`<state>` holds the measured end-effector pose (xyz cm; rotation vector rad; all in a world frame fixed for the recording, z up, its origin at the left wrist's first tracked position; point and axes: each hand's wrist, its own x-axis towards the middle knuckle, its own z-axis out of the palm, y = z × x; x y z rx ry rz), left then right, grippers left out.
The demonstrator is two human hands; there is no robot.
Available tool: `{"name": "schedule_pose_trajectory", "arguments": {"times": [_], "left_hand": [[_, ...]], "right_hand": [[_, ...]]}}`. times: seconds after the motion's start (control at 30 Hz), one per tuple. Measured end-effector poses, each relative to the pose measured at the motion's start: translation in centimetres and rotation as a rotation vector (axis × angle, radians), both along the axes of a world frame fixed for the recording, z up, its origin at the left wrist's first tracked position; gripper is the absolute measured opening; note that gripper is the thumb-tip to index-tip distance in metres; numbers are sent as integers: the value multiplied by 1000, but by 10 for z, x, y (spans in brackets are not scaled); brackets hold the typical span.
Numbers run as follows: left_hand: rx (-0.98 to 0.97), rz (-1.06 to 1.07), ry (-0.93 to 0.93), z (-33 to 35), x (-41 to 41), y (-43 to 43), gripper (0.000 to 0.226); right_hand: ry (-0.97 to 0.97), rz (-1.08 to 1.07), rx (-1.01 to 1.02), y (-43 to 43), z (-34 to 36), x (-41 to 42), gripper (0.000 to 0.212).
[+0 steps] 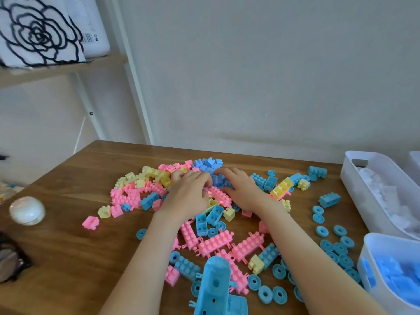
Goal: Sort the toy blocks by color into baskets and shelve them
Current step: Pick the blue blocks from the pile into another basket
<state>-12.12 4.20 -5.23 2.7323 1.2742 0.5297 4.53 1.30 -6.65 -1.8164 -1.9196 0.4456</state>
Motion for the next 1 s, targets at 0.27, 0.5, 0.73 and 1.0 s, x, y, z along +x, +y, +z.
{"name": "schedule_pose_trajectory", "arguments": {"times": [0.27,0.5,0.73,1.0], "left_hand": [[-141,26,-134,-2,-1,0,40],[-206,66,-170,-9,-2,7,60],[-229,86,-233,-6,0,5,68],[-218,151,-381,-8,-2,10,59]], "right_hand": [[11,21,-29,-5,8,1,38],[-171,26,-20,-5,10,-1,37],[-225,11,-38,-6,14,-1,38],[-173,-115,-28,-6,16,1,45]]}}
